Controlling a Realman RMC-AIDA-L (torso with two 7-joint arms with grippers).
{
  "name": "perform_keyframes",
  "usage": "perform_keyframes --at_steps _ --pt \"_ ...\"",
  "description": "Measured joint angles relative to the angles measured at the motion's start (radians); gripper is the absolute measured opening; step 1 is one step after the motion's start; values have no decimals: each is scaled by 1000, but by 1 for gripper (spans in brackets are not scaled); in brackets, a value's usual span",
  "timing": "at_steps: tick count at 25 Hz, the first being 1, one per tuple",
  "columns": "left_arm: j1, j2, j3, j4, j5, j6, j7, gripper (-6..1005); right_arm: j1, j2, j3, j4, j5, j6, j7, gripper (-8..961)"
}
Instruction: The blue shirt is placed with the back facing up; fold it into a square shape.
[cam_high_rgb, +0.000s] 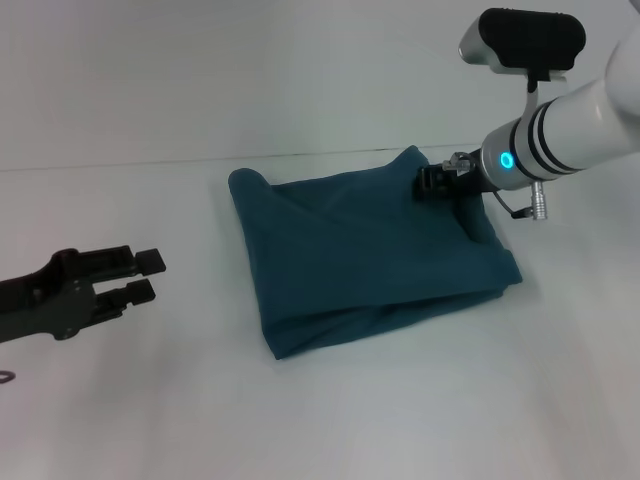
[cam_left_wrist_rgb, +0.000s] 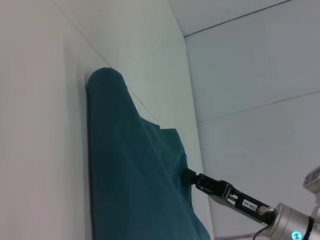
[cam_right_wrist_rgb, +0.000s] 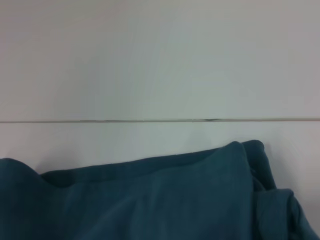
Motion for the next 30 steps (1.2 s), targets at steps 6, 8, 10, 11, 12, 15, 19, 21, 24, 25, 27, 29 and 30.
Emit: perform_keyframes --at_steps 6,8,10,11,12,15,19,21,24,25,27,29,30 --pt "0 0 -3 -8 0 4 3 510 4 0 0 7 -6 3 -1 229" --pt "0 0 -3 -8 0 4 3 510 4 0 0 10 -6 4 -1 162" --pt "-2 0 -3 -8 0 4 3 510 4 0 0 11 -5 5 -1 95" --pt "-4 0 -3 -8 -1 5 3 510 3 0 0 11 -5 5 -1 61" --pt "-4 0 -3 -8 -1 5 3 510 2 0 1 10 -3 5 -1 58" --pt "-6 0 -3 -8 -1 4 3 511 0 0 4 3 -1 6 -1 47" --pt "-6 0 -3 -8 -1 3 3 511 -9 0 9 -25 6 7 1 34" --pt "-5 0 -3 -8 -2 2 3 511 -13 0 9 -38 13 4 4 27" --pt "-3 0 -3 -8 -2 2 3 512 -14 -4 10 -55 16 -2 8 21" --pt "-3 0 -3 -8 -2 2 3 512 -16 -5 10 -63 16 -4 10 19" --pt "-4 0 -3 -8 -2 2 3 512 -20 -7 10 -72 16 -7 11 15" --pt "-5 1 -3 -8 -2 2 3 512 -22 -9 10 -77 15 -7 13 15" --pt "-6 1 -3 -8 -2 2 3 513 -23 -10 10 -77 13 -7 15 15"
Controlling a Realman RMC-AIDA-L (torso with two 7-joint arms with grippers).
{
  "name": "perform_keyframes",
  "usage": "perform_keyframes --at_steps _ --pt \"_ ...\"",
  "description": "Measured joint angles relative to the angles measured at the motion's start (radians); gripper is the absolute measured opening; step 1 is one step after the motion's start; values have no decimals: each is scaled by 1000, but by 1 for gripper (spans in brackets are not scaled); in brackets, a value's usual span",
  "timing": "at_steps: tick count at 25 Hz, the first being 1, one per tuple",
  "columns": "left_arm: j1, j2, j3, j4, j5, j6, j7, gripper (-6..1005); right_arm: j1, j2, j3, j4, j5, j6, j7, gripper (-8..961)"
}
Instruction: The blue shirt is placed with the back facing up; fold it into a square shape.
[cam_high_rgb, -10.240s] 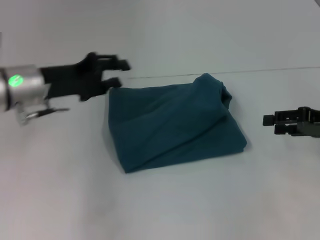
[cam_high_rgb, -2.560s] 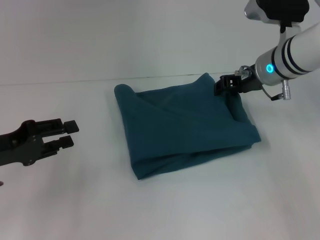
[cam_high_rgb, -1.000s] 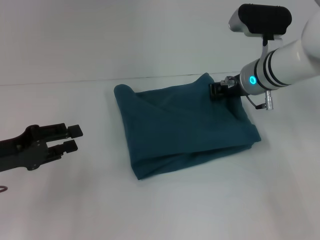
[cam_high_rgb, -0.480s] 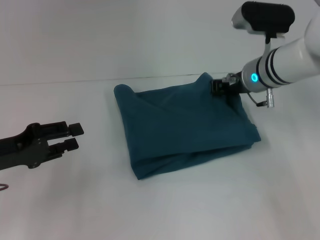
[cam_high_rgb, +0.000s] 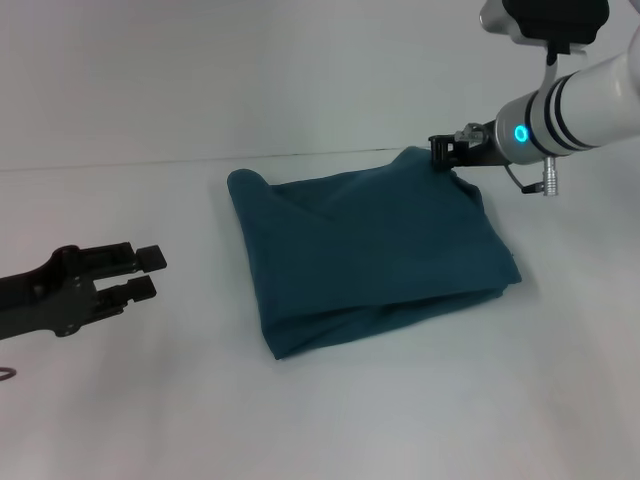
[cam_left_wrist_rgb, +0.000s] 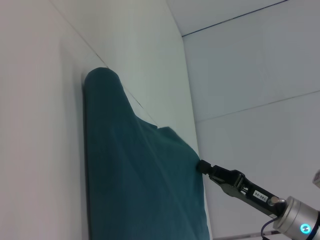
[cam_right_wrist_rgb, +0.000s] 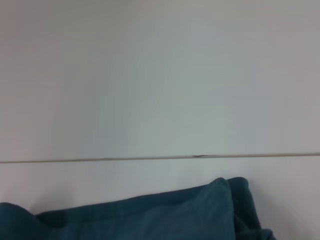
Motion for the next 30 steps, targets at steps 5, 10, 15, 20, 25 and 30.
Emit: perform_keyframes --at_steps 5,10,15,20,25,30 --pt "0 1 0 0 0 -2 -2 513 -7 -4 0 0 -7 9 11 16" --pt "-1 1 0 0 0 -2 -2 514 -17 -15 -1 -2 -12 23 30 18" --pt "-1 0 0 -4 0 -2 -2 514 -20 -16 0 2 -23 49 37 20" --pt "-1 -1 0 -11 0 -3 -1 515 -19 -16 -3 12 -23 64 32 21" --pt "-1 -1 0 -11 0 -2 -1 516 -18 -17 -7 13 -24 24 21 22" --pt "-1 -1 0 -11 -1 1 0 516 -20 -33 -3 15 -105 -28 51 113"
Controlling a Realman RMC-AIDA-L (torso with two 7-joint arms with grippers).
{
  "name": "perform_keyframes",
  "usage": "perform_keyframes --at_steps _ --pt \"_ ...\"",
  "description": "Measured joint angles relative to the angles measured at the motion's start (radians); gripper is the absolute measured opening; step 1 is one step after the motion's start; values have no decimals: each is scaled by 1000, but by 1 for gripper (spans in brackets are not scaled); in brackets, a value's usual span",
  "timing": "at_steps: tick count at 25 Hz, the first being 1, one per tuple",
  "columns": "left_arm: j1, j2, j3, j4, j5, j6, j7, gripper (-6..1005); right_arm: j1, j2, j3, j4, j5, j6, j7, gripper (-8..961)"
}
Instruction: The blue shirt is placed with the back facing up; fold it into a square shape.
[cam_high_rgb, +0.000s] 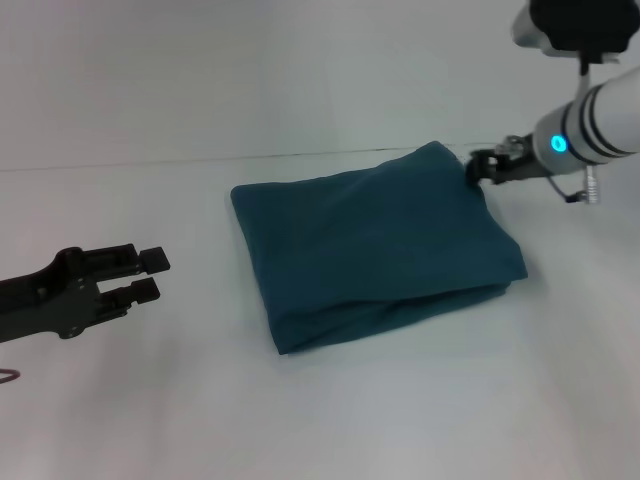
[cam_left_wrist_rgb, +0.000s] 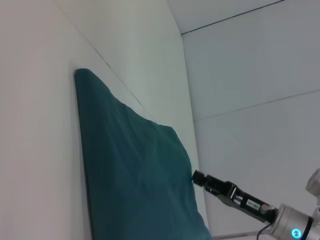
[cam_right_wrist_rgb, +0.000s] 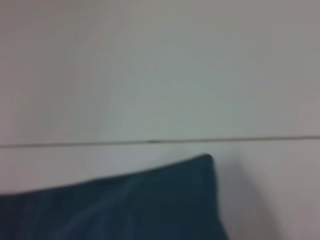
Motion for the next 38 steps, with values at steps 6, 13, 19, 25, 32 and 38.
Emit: perform_keyframes --at_steps 6,13,19,25,32,38 --pt "-3 0 7 2 -10 3 1 517 -39 -38 62 -55 -37 -105 31 394" --pt "-18 7 62 16 -6 37 47 518 -167 -92 227 -203 419 -514 -329 422" --pt "-49 5 107 20 4 5 19 519 -244 -162 277 -201 702 -773 -387 529" --pt "-117 0 276 14 54 -134 -40 528 -252 -204 287 -187 725 -874 -358 658" --pt "-163 -11 383 11 64 -264 -24 544 -261 -240 306 -186 724 -930 -341 894" --pt "-179 -13 381 -54 64 -379 -95 742 -267 -273 306 -188 715 -923 -308 914"
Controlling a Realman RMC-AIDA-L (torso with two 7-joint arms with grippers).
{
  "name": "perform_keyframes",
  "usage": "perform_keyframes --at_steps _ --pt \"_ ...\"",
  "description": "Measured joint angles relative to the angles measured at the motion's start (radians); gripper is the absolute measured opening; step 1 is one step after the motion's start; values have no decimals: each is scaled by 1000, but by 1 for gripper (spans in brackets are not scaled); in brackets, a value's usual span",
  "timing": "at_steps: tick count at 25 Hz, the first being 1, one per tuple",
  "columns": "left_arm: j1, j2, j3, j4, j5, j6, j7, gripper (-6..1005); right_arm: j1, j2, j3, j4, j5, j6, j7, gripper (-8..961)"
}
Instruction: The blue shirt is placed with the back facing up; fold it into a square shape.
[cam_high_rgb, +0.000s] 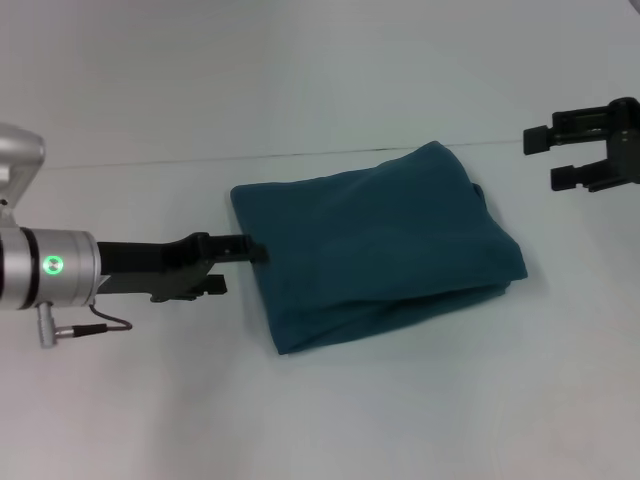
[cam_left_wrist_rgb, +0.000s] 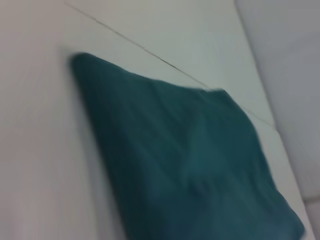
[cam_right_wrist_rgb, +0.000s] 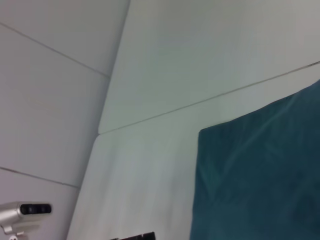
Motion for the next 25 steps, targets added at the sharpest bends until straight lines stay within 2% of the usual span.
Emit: perform_keyframes --at_steps 10,18,25 --pt "-55 -7 12 -109 0 -88 -13 889 12 -8 1 -10 -107 26 18 915" --pt "-86 -13 96 -150 0 -148 -35 888 11 -10 0 -11 -109 21 14 915" --pt "-100 -16 110 -182 1 -201 -77 884 12 -11 4 -11 -109 18 14 914"
